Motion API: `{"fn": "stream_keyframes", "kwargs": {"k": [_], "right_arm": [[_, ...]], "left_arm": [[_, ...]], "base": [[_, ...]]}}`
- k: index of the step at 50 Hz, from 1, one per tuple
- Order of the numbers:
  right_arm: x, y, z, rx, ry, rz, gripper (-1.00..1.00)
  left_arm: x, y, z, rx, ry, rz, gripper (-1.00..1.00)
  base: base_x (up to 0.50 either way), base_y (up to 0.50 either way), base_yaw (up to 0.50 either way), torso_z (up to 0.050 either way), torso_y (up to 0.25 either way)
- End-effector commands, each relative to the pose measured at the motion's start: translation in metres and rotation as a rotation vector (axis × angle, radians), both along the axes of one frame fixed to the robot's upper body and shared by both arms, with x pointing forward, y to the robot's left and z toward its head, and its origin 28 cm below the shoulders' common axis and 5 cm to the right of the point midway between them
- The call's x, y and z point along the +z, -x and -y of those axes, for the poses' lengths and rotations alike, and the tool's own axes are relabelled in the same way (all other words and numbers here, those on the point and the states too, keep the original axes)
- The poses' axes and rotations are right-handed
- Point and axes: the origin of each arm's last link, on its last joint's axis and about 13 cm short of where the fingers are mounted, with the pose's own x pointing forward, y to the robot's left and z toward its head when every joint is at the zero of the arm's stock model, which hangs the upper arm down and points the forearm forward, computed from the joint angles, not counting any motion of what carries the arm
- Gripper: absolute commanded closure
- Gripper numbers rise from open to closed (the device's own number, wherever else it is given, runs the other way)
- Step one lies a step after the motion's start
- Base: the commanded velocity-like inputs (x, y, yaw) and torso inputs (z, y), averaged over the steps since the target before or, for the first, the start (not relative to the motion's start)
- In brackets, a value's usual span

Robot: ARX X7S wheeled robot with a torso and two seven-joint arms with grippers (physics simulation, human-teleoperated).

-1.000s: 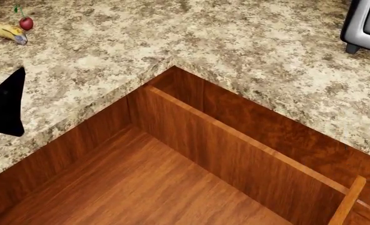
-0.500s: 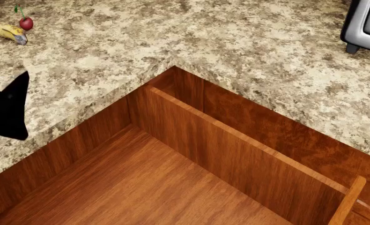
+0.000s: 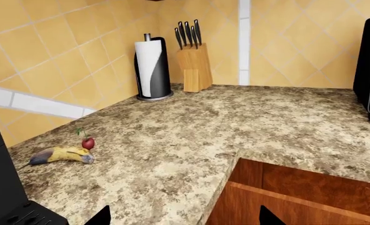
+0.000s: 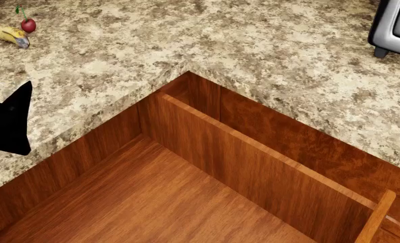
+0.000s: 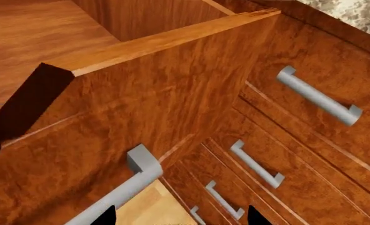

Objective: Close the right drawer.

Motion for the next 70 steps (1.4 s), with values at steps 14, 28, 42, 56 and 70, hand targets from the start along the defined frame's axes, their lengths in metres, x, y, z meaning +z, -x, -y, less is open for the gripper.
{"fn": "stream_keyframes", "kwargs": {"k": [14,28,42,56,70], "right_arm": [[-0.025,-0.035,-0.018,0.094,-0.010,-0.054,-1.00],[-0.036,-0.053,-0.029,0.151,-0.034,-0.068,-1.00],[-0.043,-0.095,-0.047,0.254,-0.052,-0.065,-1.00],[-0.051,-0.141,-0.072,0.368,-0.062,-0.068,-1.00],[-0.054,-0.191,-0.097,0.469,-0.067,-0.058,-1.00]], "left_arm": [[0.000,0.000,-0.001,-0.001,0.000,-0.001,-1.00],[-0.002,0.001,-0.002,-0.002,-0.005,-0.008,-1.00],[-0.002,0.002,-0.003,0.005,-0.002,-0.006,-1.00],[-0.005,0.001,-0.004,0.006,0.001,-0.011,-1.00],[-0.004,0.002,-0.005,0.009,-0.002,-0.014,-1.00]], "base": [[0.00,0.00,0.00,0.000,0.000],[0.00,0.00,0.00,0.000,0.000],[0.00,0.00,0.00,-0.001,0.000],[0.00,0.00,0.00,-0.002,0.000],[0.00,0.00,0.00,-0.001,0.000]]}}
